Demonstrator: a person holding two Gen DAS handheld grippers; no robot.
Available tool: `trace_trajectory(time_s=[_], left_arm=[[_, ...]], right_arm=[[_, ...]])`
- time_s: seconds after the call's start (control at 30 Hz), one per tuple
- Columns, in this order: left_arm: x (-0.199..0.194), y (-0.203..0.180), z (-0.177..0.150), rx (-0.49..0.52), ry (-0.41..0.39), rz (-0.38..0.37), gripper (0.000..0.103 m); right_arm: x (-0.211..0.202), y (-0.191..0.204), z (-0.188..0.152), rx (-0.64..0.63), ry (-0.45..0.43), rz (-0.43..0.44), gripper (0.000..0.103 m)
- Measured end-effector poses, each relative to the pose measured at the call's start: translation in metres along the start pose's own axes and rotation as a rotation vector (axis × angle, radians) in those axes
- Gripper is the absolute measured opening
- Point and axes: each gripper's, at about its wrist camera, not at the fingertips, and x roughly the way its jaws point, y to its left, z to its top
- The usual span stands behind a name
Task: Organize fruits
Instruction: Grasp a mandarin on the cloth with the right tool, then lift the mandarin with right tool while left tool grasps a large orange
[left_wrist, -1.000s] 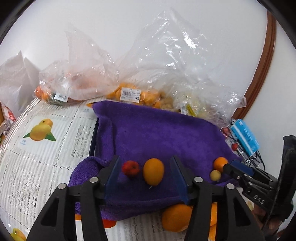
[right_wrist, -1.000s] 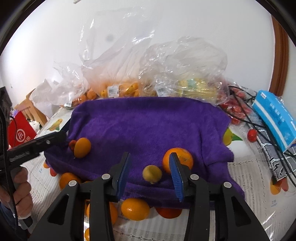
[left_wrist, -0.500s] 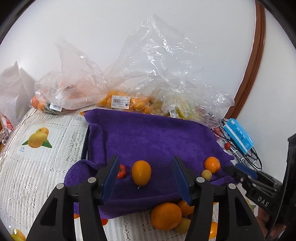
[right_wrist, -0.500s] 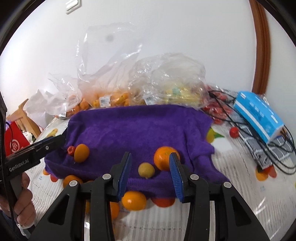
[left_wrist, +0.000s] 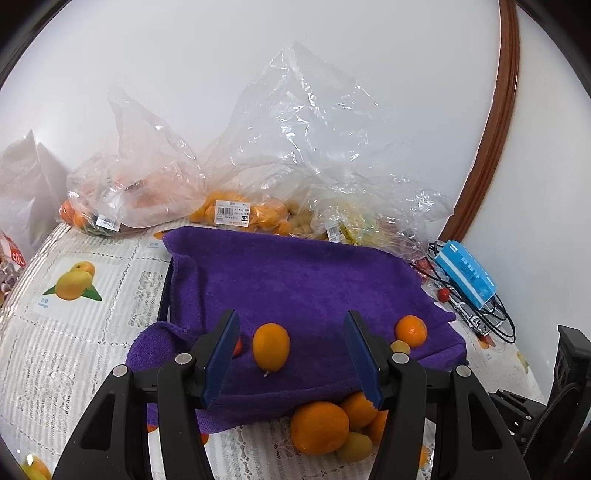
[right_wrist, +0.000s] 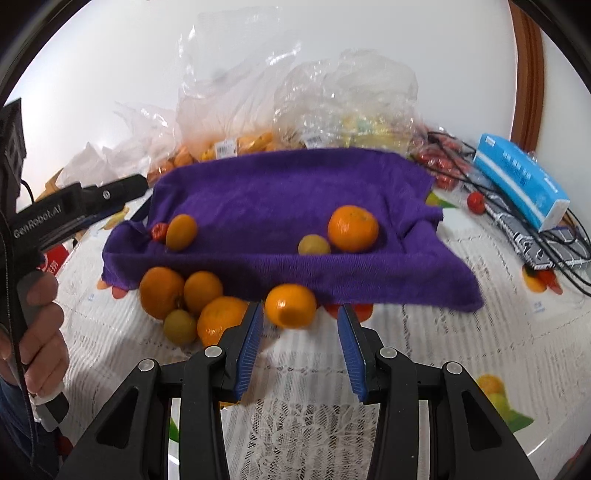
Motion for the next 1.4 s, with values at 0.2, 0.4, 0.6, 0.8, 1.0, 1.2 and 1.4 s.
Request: trace_trajectory(time_s=[0.2,0.4,0.6,0.8,1.0,1.2,1.4], left_arm=[[0.001,0.003,0.0,-0.008,-0.002,-0.005,0.056],[0.005,0.005,0.0,-0.021,0.009,-0.002,0.056],[0.007,0.003,-0.001,-0.012,0.017,-0.001,0.056],[0.009,0.001,-0.003,-0.009,0.028,-0.008,0.056],[0.008,-0.001,-0.007,0.0,0.036,0.003,0.056],[0.001,-0.009,-0.028,0.026,0.073,0.007,0.056],[-0.008,-0.012,-0.055,0.028,0.111,0.005,0.054]], right_arm=[[0.01,0.001,0.004,-0.012,0.011,-0.004,0.039],[0.028,0.001,0.006,0.015,0.047,0.023,0.037],[0.04,0.001,0.009,0.02,0.069,-0.004,0.037],[0.033,-0.004,0.007,0.016,0.042,0.0,0.035],[0.008,-0.02,-0.002,0.0,-0.014,-0.017,0.035],[-0.005,-0.041,-0.016,0.008,-0.013,-0.006,0.035],[-0.017,-0.051,-0.023,0.046,-0.043,0.048,0.035]])
